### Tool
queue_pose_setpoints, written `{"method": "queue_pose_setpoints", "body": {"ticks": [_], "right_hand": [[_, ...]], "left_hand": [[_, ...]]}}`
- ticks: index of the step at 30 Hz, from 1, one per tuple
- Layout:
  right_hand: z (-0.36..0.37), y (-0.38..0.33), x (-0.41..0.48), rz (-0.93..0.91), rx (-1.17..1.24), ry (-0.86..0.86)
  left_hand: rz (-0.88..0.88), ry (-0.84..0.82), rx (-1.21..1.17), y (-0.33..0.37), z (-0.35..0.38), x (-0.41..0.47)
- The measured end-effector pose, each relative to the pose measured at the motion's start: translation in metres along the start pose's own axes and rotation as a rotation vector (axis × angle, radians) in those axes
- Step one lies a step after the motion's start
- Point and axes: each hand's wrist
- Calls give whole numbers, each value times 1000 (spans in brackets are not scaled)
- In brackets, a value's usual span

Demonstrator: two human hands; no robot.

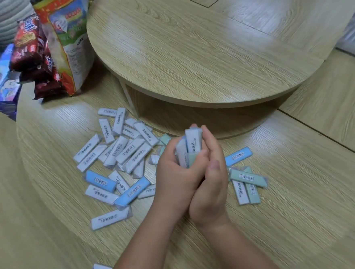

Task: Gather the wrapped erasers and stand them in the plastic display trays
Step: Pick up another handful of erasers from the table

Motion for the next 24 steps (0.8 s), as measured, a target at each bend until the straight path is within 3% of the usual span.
{"method": "queue_pose_setpoints", "body": {"ticks": [5, 7, 9, 12, 16, 19, 22, 24], "right_hand": [[-3, 3, -5, -139, -189, 209], [-11, 7, -17, -142, -272, 185], [-22, 12, -30, -69, -426, 45], [-35, 18, -38, -28, -738, -208], [-45, 17, -33, -207, -1049, -307], [-67, -1, -31, -235, -1164, -193], [-102, -14, -17, -15, -1365, -7], [-115, -9, -9, 108, -1471, -1]], "left_hand": [[-8, 273, 4, -5, 3, -4], [-42, 365, -34, -6, 3, -6], [-52, 402, -58, -8, 4, -7], [-67, 404, -51, -7, 6, -8], [-83, 419, -58, -6, 3, -9], [-68, 352, 15, -2, -11, -7], [-73, 185, 71, 4, -21, -12], [-92, 99, 106, 5, -23, -20]]}}
Point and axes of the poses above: each hand's wrist, its own x-axis towards the middle knuckle, its own z-axis out of the palm, y = z × x, and after that the axes turned 2 degrees about z, right-handed
